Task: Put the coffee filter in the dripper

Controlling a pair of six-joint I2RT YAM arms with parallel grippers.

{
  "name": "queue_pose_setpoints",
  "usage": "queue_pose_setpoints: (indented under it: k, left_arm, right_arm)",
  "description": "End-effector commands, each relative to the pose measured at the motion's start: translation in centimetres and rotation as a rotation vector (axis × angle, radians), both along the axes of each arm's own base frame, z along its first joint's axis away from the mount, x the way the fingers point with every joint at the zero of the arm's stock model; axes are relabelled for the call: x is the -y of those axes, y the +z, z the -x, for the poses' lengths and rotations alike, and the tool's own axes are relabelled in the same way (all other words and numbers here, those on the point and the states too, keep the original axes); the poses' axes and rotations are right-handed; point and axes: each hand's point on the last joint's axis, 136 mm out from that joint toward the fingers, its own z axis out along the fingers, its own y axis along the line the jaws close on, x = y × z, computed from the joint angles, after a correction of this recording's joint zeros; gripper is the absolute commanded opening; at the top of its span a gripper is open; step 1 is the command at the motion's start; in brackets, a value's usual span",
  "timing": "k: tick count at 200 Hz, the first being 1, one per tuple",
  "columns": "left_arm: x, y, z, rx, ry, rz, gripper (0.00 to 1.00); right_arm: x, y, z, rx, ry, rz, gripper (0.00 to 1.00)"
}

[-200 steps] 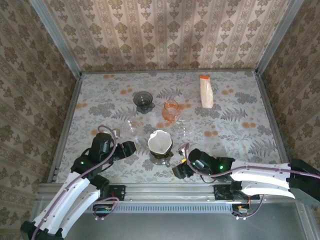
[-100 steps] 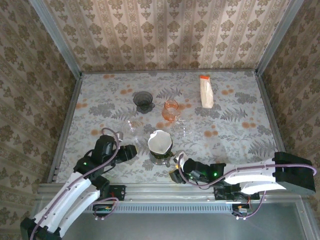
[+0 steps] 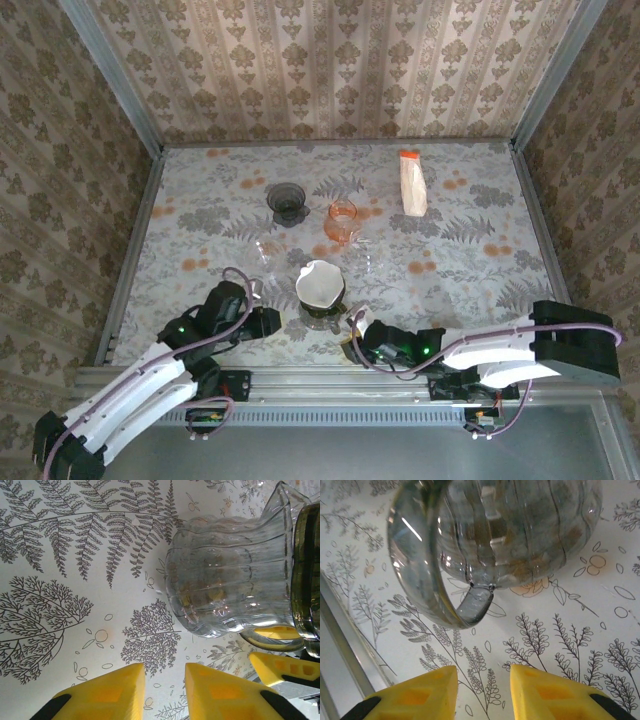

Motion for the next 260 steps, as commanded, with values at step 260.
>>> queue_pose_setpoints:
  k: [260]
  left_arm:
    - [-2.2, -0.5, -4.1, -0.069, 0.269, 0.193, 0.3]
  right_arm:
    - [-3.0, 0.4, -4.4, 0.034, -0.038, -0.019, 0.35]
